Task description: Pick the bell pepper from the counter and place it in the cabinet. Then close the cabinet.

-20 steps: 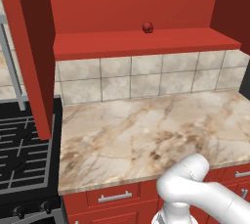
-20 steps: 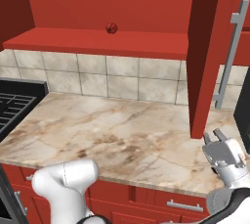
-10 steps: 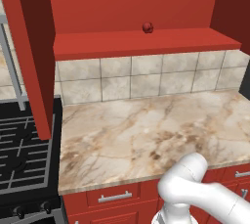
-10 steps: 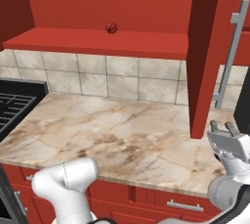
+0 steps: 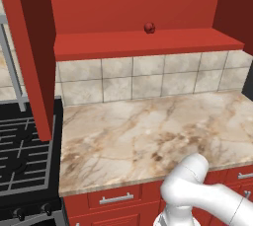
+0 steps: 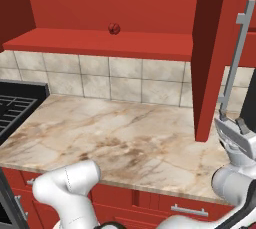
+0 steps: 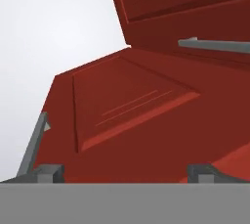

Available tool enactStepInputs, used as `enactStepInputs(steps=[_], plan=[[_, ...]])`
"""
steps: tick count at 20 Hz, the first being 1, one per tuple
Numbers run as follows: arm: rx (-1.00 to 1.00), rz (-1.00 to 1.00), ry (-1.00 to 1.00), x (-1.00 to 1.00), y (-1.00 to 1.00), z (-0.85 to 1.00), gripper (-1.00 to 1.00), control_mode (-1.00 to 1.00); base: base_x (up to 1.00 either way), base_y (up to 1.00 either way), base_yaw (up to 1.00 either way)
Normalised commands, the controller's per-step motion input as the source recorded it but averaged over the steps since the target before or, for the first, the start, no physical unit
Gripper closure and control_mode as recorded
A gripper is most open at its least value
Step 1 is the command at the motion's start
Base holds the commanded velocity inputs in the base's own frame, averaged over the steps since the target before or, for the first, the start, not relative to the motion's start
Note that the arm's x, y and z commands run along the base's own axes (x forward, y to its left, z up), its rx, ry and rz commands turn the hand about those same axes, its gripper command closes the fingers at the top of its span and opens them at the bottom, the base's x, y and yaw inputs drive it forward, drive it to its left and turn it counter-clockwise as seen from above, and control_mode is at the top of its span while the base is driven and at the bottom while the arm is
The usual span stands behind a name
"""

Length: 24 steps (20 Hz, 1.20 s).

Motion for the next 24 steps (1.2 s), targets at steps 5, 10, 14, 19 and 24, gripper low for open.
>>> enactStepInputs(steps=[5, 10, 14, 19, 24], plan=[[0.01, 0.0, -0.21, -0.12, 0.12, 0.18, -1.0, -1.0, 0.0, 0.0, 0.0], [0.0, 0.0, -0.14, -0.12, 0.33, 0.03, -1.0, -1.0, 0.0, 0.0, 0.0], [0.0, 0.01, -0.14, -0.2, 0.45, 0.06, -1.0, -1.0, 0.0, 0.0, 0.0], [0.0, 0.0, -0.06, -0.28, 0.4, 0.23, -1.0, -1.0, 0.0, 0.0, 0.0], [0.0, 0.0, 0.0, -0.28, 0.43, 0.29, -1.0, -1.0, 0.0, 0.0, 0.0]])
